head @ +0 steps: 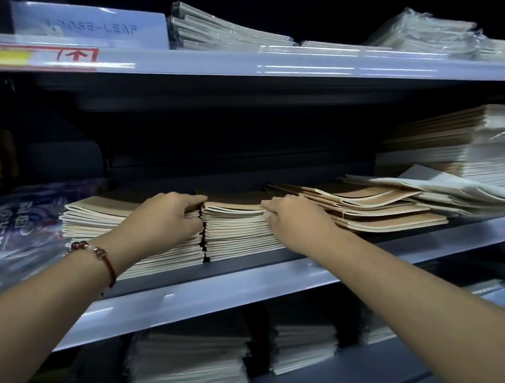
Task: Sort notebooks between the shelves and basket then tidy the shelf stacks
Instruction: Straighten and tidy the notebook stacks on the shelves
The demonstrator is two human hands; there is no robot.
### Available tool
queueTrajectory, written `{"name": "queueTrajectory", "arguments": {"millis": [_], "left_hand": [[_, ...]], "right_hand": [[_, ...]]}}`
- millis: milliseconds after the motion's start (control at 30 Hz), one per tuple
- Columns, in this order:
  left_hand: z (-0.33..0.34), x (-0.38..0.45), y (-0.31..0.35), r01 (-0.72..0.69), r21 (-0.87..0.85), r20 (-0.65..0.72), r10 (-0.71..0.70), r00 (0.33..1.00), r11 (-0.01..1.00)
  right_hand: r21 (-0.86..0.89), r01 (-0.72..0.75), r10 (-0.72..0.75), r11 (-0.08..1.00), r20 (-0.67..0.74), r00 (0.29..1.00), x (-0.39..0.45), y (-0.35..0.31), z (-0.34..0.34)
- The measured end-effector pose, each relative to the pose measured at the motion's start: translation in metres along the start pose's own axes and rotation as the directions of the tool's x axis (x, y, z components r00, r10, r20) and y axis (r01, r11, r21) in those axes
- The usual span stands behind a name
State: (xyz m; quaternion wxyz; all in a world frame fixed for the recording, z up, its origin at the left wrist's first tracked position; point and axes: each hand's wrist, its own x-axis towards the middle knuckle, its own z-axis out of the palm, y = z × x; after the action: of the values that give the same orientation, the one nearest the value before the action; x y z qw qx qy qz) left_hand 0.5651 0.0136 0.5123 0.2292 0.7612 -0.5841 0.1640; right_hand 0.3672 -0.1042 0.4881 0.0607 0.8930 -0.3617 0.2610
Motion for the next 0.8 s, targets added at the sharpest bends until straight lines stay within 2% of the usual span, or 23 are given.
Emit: {"name": "queueTrajectory", "arguments": {"millis": [133, 300, 467, 567, 667, 800], "left_hand": [[0.006, -0.001, -0.004, -0.027, -0.04, -0.084, 0.023, 0.996, 0.999], [-0.002, 0.007, -0.009, -0.011, -0.23, -0.021, 0.007, 1.0, 0.973], [0.004, 0.009, -0.008, 0.001, -0.326, -0.018, -0.007, 1.0, 0.946], [0.004, 0.005, -0.012, -0.016, -0.367, 0.001, 0.018, 1.0, 0.93], [-0.001, -0.001, -0.007, -0.036, -0.331, -0.015, 0.033, 0.999, 0.943], [0.007, 0.0, 0.002, -0.024, -0.174, -0.157, -0.004, 0.988, 0.984]], "right_hand": [[0.099, -0.018, 0.02, 0.995, -0.015, 1.0, -0.003, 0.003, 0.0], [0.152, -0.04, 0.04, 0.988, 0.0, 0.999, 0.001, 0.004, 0.001], [0.099, -0.012, 0.012, 0.995, -0.004, 1.0, 0.002, 0.003, 0.004], [0.078, 0.003, 0.001, 0.997, -0.06, 0.998, 0.002, 0.003, 0.011], [0.078, -0.024, 0.035, 0.997, -0.143, 0.989, 0.005, -0.002, 0.021], [0.031, -0.094, 0.099, 0.995, -0.247, 0.964, 0.011, -0.012, 0.03]]}}
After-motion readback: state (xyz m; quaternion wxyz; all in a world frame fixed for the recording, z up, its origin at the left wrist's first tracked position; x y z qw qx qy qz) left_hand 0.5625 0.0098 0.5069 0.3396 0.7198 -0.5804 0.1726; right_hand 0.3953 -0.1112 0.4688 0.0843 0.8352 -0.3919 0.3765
